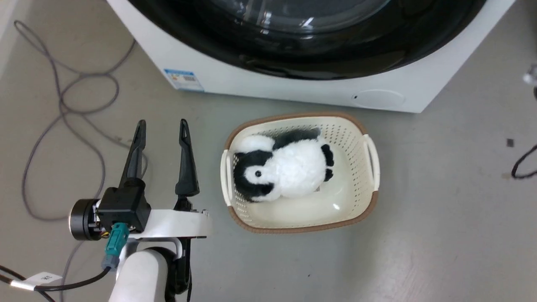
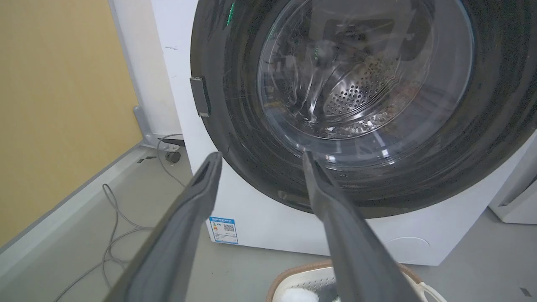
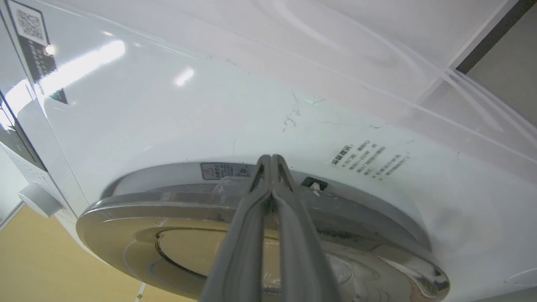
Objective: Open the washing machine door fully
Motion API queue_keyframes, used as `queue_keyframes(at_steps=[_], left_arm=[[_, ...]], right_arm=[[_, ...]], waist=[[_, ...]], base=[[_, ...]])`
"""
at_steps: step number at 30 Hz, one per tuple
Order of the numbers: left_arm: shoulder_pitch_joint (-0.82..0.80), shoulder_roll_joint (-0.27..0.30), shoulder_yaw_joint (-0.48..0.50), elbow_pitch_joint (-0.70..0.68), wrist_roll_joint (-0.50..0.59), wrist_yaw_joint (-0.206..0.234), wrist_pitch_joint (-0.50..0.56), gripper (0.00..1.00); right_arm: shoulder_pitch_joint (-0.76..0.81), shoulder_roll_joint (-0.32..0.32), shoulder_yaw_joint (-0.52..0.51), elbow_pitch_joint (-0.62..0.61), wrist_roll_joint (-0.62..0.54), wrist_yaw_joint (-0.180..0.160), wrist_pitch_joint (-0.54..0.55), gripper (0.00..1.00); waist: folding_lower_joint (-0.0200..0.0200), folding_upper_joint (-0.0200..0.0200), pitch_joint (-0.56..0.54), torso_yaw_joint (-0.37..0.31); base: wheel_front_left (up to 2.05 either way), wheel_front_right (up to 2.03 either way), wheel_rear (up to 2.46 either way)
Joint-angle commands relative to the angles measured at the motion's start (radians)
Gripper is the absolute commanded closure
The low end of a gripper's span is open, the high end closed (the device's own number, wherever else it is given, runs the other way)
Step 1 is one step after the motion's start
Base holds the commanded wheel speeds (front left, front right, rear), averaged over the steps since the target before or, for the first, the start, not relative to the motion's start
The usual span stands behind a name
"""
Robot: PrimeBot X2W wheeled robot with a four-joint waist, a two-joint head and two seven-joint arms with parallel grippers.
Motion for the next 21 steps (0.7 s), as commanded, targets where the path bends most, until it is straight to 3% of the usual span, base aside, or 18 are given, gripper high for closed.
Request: queue_keyframes(at_steps=[1,12,21], left_arm=[[-0.02,0.0,-0.006,-0.006,-0.007,0.011,-0.01,0.0],[-0.052,0.0,-0.028,-0.009,-0.024,0.037,-0.032,0.0],[-0.068,0.0,-0.038,-0.003,-0.03,0.048,-0.049,0.0]], right_arm=[[-0.048,-0.016,0.011,0.024,0.029,0.001,0.011,1.0],[-0.177,-0.047,0.099,0.112,0.082,0.001,0.073,1.0],[-0.191,-0.062,0.167,0.116,0.162,0.001,0.177,1.0]], waist=[[-0.0002,0.0,0.018,0.015],[-0.0002,0.0,0.068,0.048],[-0.0002,0.0,0.077,0.057]], base=[[0.0,0.0,0.0],[0.0,0.0,0.0],[0.0,0.0,0.0]])
